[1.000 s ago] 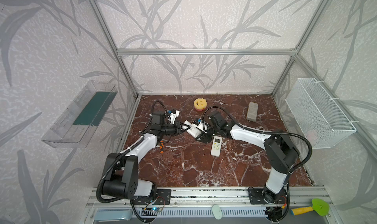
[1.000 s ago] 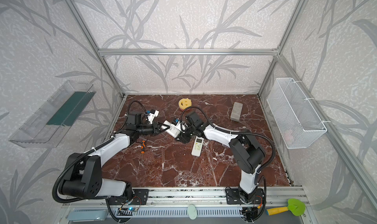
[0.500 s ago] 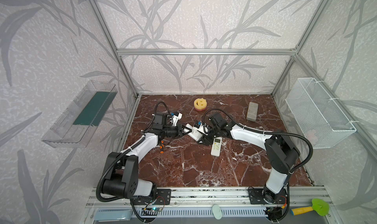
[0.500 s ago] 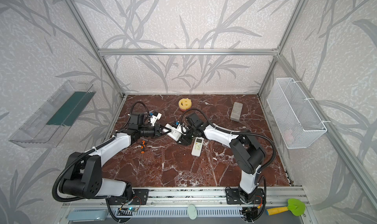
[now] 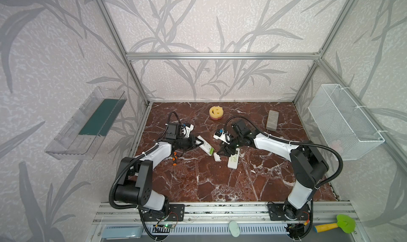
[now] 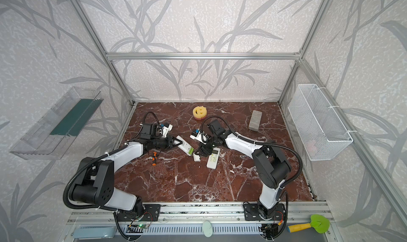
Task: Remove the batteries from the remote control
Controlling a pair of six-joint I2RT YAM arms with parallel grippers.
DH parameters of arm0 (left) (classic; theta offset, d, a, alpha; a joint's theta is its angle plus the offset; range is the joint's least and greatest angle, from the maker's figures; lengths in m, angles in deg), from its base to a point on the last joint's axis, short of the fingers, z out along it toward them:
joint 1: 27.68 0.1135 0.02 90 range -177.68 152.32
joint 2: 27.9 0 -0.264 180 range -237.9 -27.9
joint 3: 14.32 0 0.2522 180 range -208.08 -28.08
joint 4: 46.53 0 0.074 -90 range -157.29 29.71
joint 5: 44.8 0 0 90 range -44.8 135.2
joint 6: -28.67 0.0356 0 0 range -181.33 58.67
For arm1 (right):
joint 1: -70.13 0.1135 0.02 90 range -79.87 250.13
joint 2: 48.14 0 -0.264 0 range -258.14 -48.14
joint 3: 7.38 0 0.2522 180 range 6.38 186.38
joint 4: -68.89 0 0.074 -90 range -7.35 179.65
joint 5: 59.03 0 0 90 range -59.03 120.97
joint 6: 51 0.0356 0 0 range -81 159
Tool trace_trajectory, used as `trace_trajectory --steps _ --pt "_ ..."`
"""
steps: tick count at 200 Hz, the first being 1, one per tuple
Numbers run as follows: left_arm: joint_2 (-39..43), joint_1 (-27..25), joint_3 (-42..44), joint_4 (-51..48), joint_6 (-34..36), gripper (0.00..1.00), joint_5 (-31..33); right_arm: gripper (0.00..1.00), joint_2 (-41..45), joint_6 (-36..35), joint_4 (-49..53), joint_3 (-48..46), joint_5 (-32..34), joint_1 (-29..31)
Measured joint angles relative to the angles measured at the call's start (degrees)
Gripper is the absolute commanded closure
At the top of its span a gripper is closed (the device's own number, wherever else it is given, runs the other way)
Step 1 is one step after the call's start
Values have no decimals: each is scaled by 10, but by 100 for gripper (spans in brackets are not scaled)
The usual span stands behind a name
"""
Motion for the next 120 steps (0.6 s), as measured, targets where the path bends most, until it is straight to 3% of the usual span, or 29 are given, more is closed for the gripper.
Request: trace_trajectory --steps 70,120 --pt "-74 6 5 99 -61 100 16 42 -1 116 -85 -32 80 1" --pt "-143 20 11 207 -144 100 -31 48 -32 223 -108 -21 158 1"
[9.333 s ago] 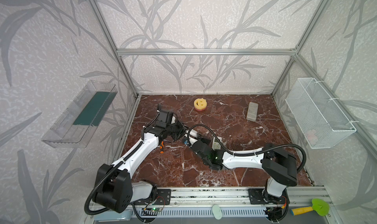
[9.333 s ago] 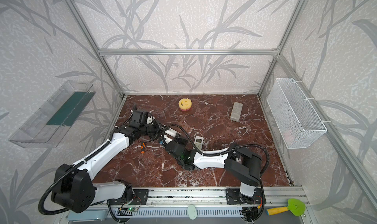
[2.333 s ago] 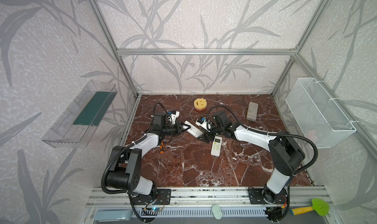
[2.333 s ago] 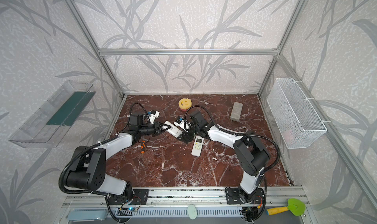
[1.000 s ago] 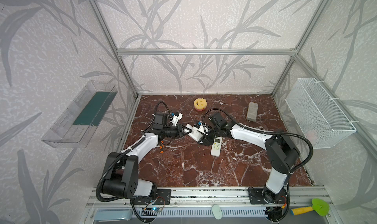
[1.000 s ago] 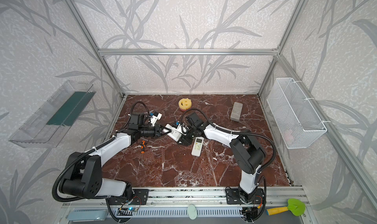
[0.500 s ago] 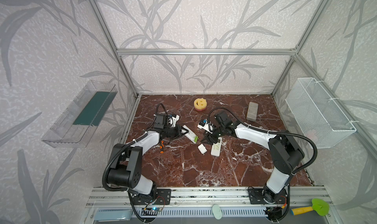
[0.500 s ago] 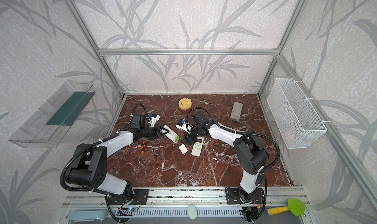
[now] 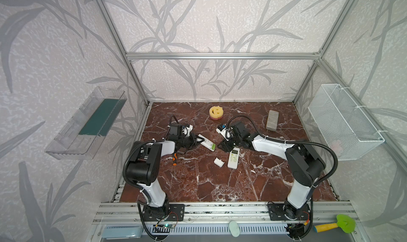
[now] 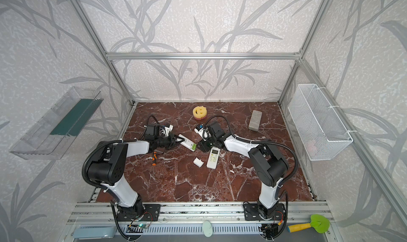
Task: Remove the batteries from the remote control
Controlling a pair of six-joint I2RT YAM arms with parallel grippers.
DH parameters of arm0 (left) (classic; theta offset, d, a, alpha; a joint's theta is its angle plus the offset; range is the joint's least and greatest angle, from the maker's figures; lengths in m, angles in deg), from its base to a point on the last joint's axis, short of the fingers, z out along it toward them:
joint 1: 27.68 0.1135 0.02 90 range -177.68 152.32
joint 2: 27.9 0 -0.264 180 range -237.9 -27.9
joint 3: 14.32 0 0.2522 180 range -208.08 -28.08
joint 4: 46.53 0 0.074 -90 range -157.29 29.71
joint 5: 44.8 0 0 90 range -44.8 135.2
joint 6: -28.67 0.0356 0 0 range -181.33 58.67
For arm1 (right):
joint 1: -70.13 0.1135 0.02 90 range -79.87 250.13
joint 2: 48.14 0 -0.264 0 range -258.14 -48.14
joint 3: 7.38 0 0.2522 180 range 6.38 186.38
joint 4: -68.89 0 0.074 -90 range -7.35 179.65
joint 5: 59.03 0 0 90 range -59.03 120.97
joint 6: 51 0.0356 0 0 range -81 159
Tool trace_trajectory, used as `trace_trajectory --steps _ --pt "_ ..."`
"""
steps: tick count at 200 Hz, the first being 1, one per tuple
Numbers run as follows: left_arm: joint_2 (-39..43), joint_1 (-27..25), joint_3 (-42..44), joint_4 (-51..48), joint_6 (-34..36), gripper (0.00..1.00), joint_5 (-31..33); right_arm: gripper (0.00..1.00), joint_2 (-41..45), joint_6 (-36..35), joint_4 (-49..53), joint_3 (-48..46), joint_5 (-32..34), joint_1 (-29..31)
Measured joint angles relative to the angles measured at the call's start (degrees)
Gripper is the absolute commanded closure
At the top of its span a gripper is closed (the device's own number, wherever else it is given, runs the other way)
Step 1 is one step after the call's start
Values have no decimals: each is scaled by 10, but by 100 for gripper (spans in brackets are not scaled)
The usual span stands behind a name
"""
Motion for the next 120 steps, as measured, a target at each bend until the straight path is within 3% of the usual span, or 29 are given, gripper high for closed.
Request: trace_trajectory --steps 23,55,78,120 --pt "-13 14 7 18 -23 95 -17 48 -34 30 18 35 40 0" --pt "-10 33 11 0 -19 74 -24 48 -84 40 65 118 79 0" --pt "0 40 6 -83 25 62 14 48 -115 41 95 174 97 0" --pt "4 45 -32 -216 94 52 73 50 -164 40 128 242 105 0"
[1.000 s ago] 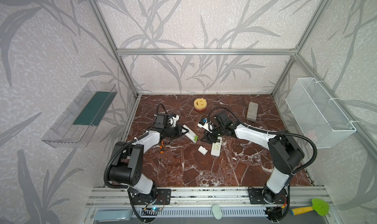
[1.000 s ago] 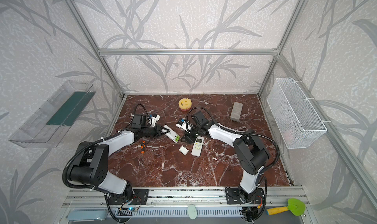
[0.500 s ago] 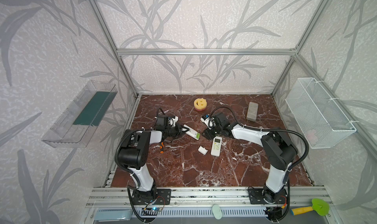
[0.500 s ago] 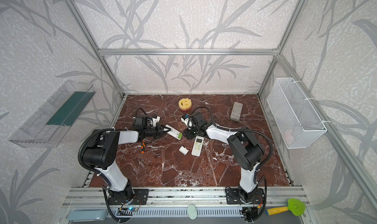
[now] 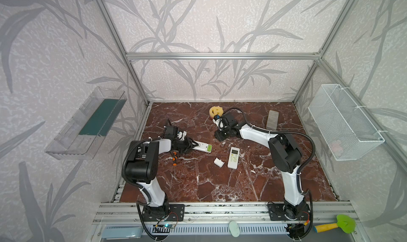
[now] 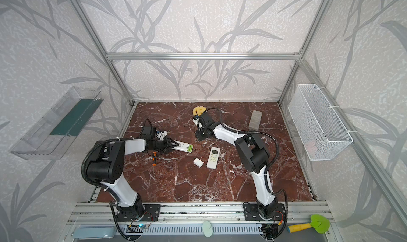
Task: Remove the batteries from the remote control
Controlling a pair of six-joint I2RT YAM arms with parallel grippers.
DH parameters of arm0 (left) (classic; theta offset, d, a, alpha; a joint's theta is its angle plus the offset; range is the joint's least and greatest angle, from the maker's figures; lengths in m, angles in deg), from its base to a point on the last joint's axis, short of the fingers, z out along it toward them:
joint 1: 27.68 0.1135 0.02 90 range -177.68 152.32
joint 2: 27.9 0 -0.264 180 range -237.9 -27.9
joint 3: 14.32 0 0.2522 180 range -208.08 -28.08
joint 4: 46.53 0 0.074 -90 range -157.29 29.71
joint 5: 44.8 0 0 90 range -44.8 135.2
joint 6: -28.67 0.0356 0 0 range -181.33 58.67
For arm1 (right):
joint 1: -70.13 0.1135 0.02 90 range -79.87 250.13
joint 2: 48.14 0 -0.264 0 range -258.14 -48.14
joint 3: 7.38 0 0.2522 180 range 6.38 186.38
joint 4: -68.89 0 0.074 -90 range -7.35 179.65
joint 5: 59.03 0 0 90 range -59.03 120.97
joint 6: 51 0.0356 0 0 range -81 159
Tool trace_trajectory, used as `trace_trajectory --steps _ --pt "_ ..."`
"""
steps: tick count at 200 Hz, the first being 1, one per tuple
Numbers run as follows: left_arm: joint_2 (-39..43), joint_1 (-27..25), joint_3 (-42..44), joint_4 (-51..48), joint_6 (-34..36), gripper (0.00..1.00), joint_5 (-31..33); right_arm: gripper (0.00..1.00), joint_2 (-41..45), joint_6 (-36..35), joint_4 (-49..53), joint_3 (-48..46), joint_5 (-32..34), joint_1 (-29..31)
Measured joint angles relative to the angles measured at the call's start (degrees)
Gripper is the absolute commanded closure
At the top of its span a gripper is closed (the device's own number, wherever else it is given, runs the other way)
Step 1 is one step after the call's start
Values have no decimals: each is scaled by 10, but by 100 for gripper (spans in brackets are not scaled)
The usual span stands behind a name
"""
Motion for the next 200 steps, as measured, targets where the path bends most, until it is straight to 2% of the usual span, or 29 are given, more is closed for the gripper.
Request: trace_trajectory --steps 31,62,91,136,200 --pt "13 2 -9 -38 19 52 37 50 -33 0 16 28 -8 3" --pt "14 2 -11 -44 25 62 54 54 -64 -9 24 48 -21 11" --pt "-5 -4 -21 -24 12 70 40 56 -68 -16 29 51 -19 15" --pt "-70 -45 -101 -7 9 70 26 59 -58 -15 31 36 -26 16" --pt "-91 -55 -157 -55 37 51 77 59 -19 -5 28 -23 -40 15"
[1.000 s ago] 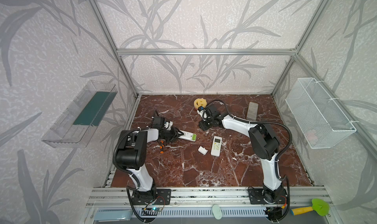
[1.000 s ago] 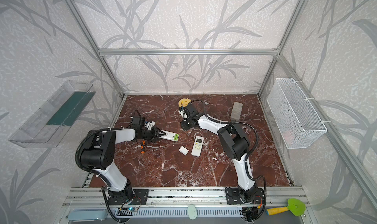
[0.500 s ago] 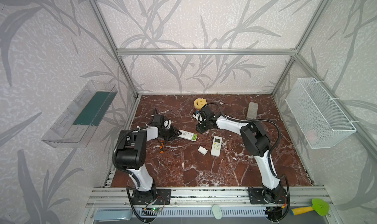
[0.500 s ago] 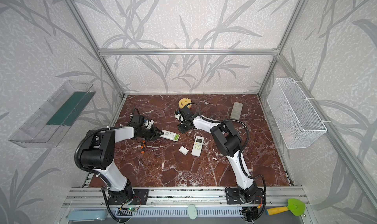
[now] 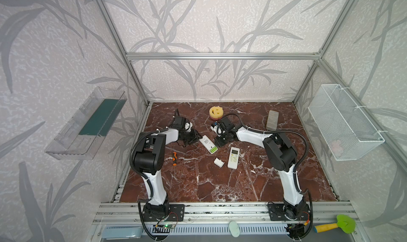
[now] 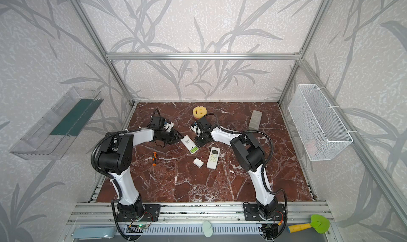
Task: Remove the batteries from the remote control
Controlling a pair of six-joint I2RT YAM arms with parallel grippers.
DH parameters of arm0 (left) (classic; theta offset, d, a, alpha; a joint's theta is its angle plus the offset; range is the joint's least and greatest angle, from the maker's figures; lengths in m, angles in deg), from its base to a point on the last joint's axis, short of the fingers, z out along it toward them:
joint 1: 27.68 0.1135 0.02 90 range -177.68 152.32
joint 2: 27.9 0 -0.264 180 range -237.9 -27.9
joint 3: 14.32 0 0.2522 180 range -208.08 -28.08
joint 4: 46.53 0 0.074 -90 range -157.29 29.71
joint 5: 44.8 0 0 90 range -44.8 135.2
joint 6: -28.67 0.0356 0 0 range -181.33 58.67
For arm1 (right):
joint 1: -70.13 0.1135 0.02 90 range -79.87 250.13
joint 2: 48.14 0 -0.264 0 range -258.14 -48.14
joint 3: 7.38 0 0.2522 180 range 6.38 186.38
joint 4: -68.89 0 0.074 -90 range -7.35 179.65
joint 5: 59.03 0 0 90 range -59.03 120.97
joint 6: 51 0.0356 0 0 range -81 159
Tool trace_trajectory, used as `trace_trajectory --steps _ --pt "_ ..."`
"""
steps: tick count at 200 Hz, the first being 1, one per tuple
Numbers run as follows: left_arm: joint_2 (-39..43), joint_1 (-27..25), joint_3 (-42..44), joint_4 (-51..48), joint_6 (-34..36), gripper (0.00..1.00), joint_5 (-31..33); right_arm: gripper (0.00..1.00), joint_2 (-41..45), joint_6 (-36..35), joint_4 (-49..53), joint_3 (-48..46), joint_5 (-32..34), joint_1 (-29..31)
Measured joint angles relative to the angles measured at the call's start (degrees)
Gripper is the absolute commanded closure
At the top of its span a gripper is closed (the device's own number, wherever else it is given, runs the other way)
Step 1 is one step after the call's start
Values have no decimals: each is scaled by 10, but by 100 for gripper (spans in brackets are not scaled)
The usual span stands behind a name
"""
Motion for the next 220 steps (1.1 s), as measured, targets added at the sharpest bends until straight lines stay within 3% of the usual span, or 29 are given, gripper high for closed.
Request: trace_trajectory --steps 37,92,134,220 --pt "24 6 -8 -56 26 49 47 60 19 15 -9 -29 -11 0" --pt "154 11 -4 -174 56 46 188 63 26 40 -35 -50 -39 1" --pt "244 17 75 -217 49 39 281 63 27 49 -41 -54 -45 4" --pt "204 20 109 -266 27 39 333 63 120 51 -30 -111 -7 18"
